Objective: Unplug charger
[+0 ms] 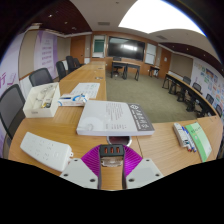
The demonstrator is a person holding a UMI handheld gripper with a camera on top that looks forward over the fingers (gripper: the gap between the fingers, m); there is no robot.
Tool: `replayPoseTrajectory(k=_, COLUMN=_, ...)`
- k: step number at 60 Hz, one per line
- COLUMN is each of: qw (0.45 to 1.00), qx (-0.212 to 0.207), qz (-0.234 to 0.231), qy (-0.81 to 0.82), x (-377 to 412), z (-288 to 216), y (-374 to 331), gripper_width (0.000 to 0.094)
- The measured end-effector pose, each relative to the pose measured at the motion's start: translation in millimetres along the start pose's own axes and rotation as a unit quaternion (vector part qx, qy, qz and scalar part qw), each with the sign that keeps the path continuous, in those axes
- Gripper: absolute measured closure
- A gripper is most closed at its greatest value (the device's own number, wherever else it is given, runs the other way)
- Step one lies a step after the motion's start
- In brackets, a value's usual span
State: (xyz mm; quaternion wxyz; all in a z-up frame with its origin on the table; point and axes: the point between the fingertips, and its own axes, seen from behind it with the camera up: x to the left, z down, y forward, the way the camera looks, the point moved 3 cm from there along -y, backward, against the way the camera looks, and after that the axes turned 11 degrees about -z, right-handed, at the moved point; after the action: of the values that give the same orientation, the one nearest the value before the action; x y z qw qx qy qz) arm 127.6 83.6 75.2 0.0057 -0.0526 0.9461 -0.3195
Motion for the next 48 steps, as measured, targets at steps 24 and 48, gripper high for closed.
replayPoseTrajectory(k=24, qw=0.999, qx=0.027, qz=-0.034, qy=0.016, x=-11, z=38, y=2, gripper_width=0.0163)
replayPoseTrajectory(k=48, qw=0.999, qx=-0.053, qz=0.005, qy=0.006, x=25, z=19, y=-155, gripper_width=0.0077)
